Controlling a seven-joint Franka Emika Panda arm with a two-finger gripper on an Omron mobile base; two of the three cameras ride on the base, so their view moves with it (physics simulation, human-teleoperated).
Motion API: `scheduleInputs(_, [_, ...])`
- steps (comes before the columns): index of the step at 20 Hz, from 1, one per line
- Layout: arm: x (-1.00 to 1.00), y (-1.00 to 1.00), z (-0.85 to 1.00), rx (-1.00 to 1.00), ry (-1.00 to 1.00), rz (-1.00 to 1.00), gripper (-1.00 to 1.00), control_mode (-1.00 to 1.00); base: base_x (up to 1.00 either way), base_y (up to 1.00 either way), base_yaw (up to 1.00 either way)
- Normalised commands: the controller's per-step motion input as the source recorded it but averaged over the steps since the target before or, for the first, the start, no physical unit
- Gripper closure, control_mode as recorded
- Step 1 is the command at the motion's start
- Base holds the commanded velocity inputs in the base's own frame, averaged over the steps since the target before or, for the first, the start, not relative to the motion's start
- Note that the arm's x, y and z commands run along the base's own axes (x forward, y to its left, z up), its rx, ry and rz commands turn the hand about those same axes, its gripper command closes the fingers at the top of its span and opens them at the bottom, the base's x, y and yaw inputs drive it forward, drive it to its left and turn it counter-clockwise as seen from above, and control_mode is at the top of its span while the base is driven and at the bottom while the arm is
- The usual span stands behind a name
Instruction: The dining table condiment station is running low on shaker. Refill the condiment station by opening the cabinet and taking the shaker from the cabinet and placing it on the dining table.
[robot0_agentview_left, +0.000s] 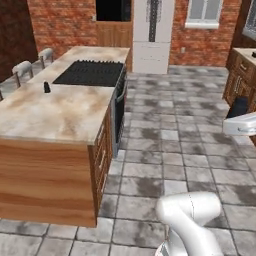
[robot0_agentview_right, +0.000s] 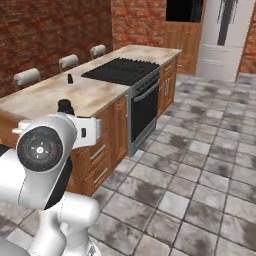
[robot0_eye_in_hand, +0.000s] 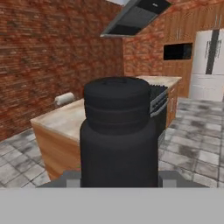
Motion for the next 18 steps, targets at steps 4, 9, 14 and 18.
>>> scheduleInputs(4, [0.00,0.00,0.00,0.00,0.00,0.00,1.00,1.00,-0.05,1.00,0.44])
scheduleInputs(9, [0.00,0.00,0.00,0.00,0.00,0.00,1.00,1.00,0.50,1.00,0.25])
scheduleInputs(14, [0.00,0.00,0.00,0.00,0.00,0.00,1.00,1.00,0.99,1.00,0.06])
scheduleInputs(18, [0.00,0.00,0.00,0.00,0.00,0.00,1.00,1.00,0.99,1.00,-0.02])
